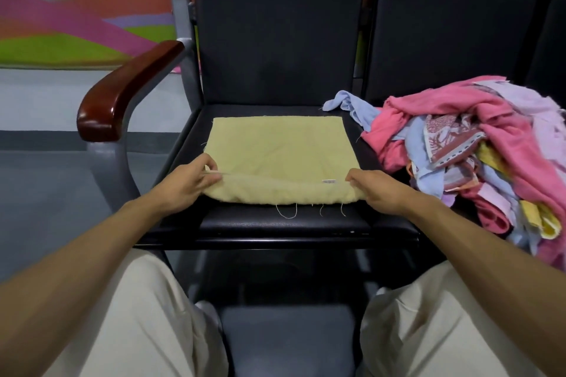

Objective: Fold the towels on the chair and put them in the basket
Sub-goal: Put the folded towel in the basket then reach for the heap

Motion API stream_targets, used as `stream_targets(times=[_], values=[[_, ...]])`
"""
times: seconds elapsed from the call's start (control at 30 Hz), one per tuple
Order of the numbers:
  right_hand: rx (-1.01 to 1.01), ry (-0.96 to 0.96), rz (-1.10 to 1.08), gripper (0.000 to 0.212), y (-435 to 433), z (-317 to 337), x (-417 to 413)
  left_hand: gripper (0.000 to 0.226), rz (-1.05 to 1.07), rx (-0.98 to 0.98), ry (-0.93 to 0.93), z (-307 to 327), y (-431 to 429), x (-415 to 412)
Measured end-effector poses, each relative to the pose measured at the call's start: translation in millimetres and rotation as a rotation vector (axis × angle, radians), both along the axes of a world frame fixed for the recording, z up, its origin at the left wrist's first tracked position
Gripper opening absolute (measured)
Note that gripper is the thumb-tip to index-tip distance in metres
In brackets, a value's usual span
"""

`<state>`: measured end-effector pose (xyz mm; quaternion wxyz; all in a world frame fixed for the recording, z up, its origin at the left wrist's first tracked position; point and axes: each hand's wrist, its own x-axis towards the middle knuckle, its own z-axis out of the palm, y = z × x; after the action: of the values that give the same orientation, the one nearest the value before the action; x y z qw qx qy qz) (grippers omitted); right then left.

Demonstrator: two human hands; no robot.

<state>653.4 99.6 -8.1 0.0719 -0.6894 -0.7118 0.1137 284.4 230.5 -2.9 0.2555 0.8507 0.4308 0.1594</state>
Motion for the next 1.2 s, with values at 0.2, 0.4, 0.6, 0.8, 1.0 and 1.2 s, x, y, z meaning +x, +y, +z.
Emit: stream_targets(times=[0.2, 0.4, 0.6, 0.8, 1.0, 1.2], values=[[-0.055, 0.016, 0.056, 0.030, -2, 8, 4, 0.025, -0.046, -0.092, 0.123, -2, 0, -21], [0.112, 0.025, -0.033, 0.033, -1, 9, 2, 0.012, 0.122, 0.057, -0.007, 5, -2, -25], [0.162, 0.184, -0.037, 0.005, 1, 6, -3, 0.018, 0.165, 0.143, -0.128, 11, -5, -16], [0.193, 0.253, -0.125, 0.006, 1, 11, 2, 0.012, 0.245, -0.195, -0.775, 22, -7, 0], [0.394, 0.301, -0.233, 0.016, 4, 19, 0, 0.019, 0.294, -0.051, -0.530, 17, -6, 1], [0.327, 0.364, -0.297, 0.012, -11, 25, 0, 0.007, 0.332, -0.106, -0.502, 18, -16, -6]])
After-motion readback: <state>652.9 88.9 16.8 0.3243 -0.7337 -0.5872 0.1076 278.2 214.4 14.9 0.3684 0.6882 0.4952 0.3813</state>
